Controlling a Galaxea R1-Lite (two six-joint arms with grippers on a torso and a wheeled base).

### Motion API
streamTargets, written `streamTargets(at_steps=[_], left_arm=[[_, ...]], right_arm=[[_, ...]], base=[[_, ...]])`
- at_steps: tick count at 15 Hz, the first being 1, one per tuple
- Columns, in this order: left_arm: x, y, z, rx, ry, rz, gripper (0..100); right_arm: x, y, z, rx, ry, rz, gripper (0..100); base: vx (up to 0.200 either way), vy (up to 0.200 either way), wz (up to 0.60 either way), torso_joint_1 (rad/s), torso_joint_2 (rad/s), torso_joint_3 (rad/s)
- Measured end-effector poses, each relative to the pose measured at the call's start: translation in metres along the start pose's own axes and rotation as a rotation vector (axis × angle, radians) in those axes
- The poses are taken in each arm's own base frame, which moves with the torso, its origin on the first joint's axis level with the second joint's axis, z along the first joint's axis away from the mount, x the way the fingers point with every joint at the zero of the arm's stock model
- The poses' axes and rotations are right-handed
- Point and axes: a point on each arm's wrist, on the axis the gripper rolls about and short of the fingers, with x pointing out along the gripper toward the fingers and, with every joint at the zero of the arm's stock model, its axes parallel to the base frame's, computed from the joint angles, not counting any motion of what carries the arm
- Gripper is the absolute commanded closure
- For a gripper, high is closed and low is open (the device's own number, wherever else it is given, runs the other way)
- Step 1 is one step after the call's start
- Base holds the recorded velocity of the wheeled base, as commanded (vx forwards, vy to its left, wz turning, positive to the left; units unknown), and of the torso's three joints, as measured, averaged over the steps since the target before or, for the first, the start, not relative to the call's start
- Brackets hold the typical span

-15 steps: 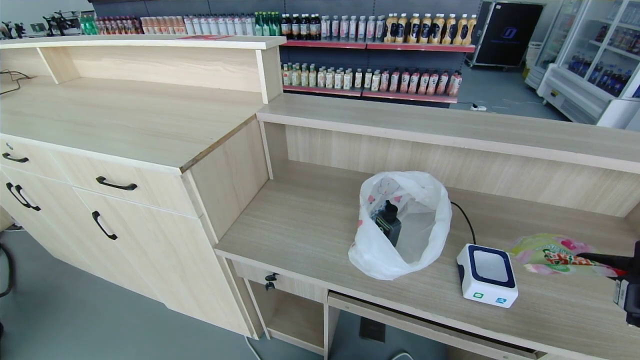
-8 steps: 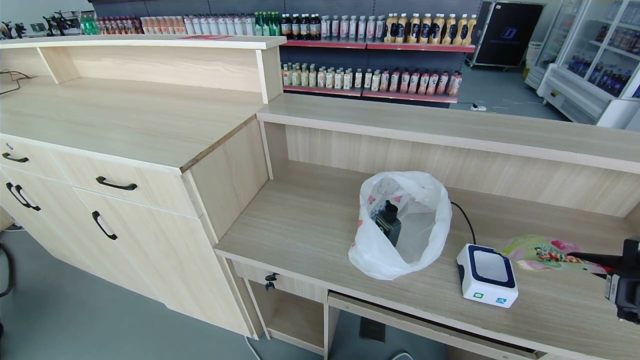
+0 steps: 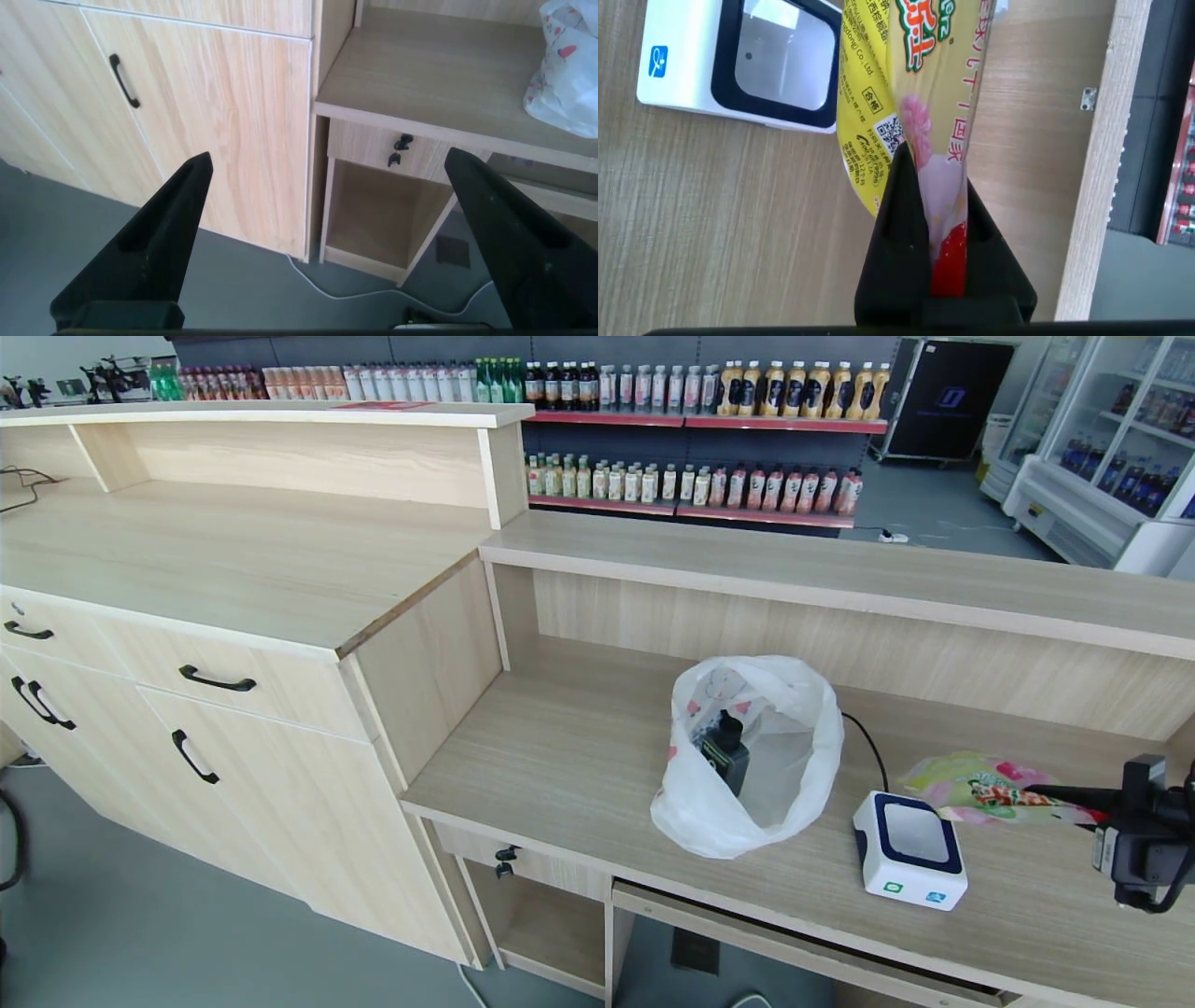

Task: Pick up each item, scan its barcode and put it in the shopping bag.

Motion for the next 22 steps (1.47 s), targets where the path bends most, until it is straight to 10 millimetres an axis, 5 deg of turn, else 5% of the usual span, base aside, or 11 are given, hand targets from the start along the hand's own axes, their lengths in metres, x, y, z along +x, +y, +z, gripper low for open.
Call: streamTargets(at_steps=[22], left_arm=[[0.0,0.0,0.0,0.0,0.0,0.0,0]], right_arm=[[0.024,-0.003,0.002,0.016,-0.057,-0.011,100]], base=[[0.0,0.0,0.0,0.0,0.0,0.0]])
